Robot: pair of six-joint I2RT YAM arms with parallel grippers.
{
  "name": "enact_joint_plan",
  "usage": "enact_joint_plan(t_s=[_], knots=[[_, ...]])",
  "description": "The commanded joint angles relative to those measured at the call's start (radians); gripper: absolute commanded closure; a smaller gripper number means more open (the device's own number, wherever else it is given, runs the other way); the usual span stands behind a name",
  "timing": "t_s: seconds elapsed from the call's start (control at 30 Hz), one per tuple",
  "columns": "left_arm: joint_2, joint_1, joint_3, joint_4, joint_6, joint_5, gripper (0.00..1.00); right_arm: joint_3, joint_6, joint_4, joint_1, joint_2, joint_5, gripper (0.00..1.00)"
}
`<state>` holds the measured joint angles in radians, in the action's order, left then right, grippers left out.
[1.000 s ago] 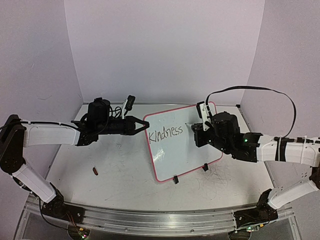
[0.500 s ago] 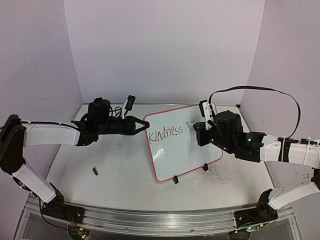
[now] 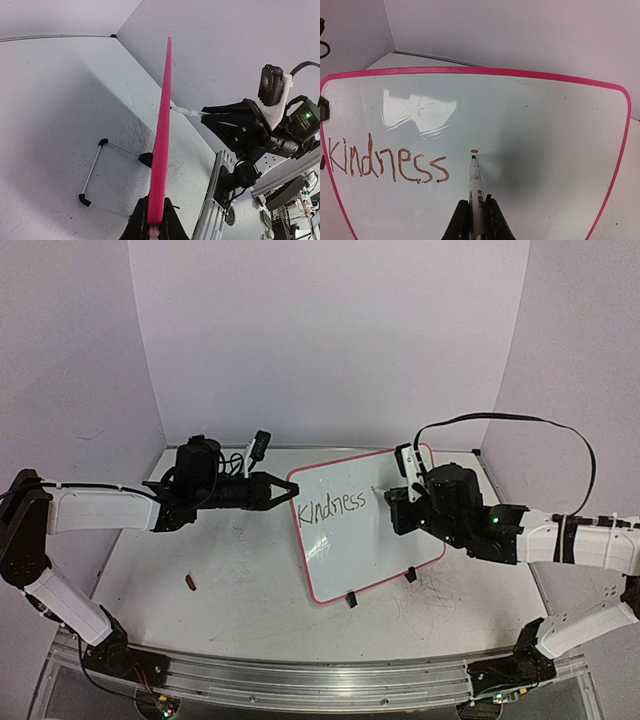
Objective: Write a sentence on the whiteboard
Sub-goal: Write on the whiteboard with the whiteboard.
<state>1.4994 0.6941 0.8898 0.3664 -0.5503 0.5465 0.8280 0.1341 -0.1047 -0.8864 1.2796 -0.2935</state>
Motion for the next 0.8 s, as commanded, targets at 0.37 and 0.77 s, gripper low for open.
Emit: enact_joint_plan(t_s=[0.37,0.77], knots=[[-0.005,0.009,0.023,0.0,-0.018,0.01,1.0,-0.054,0.065,0.012,0.0,-0.008,0.014,1.0],[-0.003,0.009,0.023,0.0,-0.019,0.01,1.0,-0.076,0.084,0.027,0.0,-0.02,0.03,1.0]])
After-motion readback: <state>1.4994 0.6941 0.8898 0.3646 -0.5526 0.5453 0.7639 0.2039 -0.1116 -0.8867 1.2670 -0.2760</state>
